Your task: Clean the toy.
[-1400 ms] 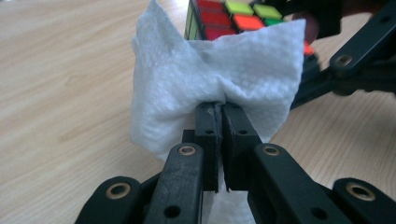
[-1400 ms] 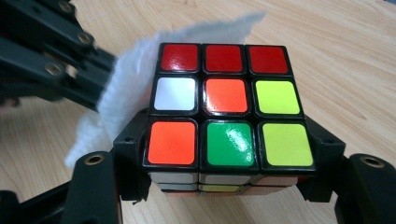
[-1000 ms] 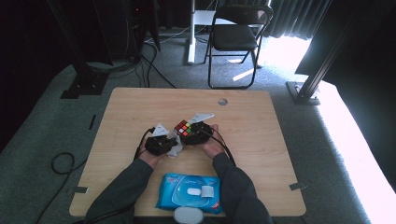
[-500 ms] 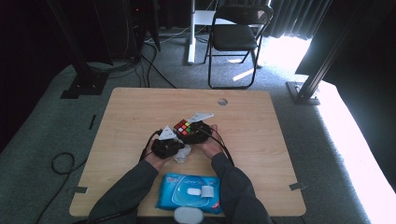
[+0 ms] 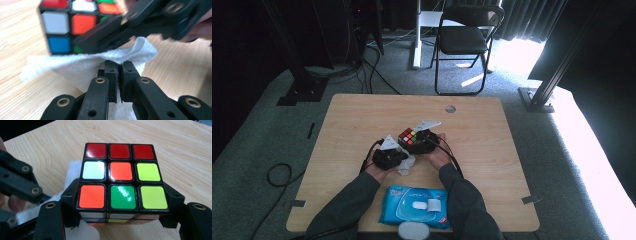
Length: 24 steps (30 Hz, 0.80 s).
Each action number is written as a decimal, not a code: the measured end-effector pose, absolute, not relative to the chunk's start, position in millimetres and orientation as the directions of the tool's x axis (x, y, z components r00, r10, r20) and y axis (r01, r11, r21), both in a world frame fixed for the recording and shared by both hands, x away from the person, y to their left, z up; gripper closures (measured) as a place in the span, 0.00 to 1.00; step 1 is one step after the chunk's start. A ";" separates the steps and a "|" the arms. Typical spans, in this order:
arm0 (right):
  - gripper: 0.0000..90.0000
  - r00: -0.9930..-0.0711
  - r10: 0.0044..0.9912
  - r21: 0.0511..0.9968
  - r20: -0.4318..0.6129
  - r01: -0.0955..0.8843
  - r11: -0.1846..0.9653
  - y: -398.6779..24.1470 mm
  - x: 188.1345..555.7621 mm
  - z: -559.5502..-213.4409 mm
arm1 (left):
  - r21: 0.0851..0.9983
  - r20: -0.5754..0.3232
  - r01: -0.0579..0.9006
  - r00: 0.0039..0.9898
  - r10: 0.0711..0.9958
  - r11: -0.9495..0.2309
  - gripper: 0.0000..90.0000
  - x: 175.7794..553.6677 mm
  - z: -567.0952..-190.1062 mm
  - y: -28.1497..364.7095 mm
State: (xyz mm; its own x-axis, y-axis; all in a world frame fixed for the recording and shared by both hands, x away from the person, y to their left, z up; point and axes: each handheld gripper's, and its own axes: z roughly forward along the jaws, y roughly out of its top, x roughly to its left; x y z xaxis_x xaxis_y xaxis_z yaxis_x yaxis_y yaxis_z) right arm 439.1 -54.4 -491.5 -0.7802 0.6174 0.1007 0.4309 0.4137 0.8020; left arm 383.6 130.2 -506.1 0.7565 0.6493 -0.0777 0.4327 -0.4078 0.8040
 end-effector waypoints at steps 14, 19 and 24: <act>0.38 -0.795 0.596 0.809 0.112 0.421 0.410 -57.1 435.3 -489.6 | 0.786 -0.104 0.499 0.689 0.718 -0.365 0.95 392.9 -519.8 151.0; 0.38 -0.803 0.585 0.811 0.110 0.413 0.414 -55.5 433.3 -487.6 | 0.791 -0.109 0.501 0.680 0.725 -0.351 0.95 394.0 -519.6 152.0; 0.38 -0.804 0.582 0.813 0.119 0.416 0.407 -56.4 433.1 -486.7 | 0.796 -0.124 0.511 0.661 0.740 -0.323 0.95 398.2 -518.7 155.0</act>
